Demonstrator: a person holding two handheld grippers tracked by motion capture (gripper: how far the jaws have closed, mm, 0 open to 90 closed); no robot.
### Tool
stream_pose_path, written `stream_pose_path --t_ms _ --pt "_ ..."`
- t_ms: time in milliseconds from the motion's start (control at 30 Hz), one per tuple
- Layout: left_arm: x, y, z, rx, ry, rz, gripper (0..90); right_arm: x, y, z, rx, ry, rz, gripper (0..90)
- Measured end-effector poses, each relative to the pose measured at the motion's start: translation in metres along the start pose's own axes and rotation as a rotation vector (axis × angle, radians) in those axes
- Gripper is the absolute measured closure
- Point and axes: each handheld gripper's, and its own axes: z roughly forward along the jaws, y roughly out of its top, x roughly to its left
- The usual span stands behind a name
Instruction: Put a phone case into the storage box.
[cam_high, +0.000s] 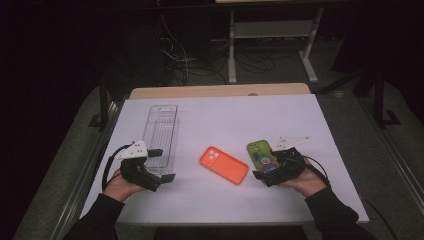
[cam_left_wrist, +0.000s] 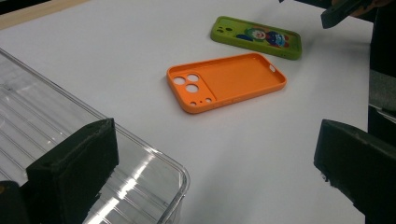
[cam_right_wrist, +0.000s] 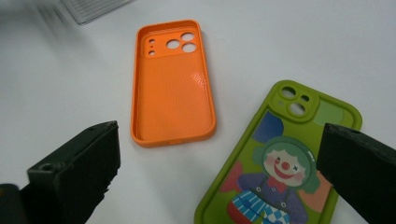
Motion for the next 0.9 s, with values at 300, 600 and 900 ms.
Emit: stream_pose_path --t_ms 300,600,900 --pt "0.000 0.000 0.001 0.018 0.003 0.019 0.0 -0.006 0.020 0.003 0.010 -0.003 0.013 0.0" --pt "-0.001 0.000 0.001 0.006 0.003 0.017 0.0 -0.005 0.040 0.015 0.005 0.024 0.009 0.0" --pt "0.000 0.000 0.001 0.007 0.006 0.005 0.0 0.001 0.061 0.040 0.013 0.049 -0.016 0.0"
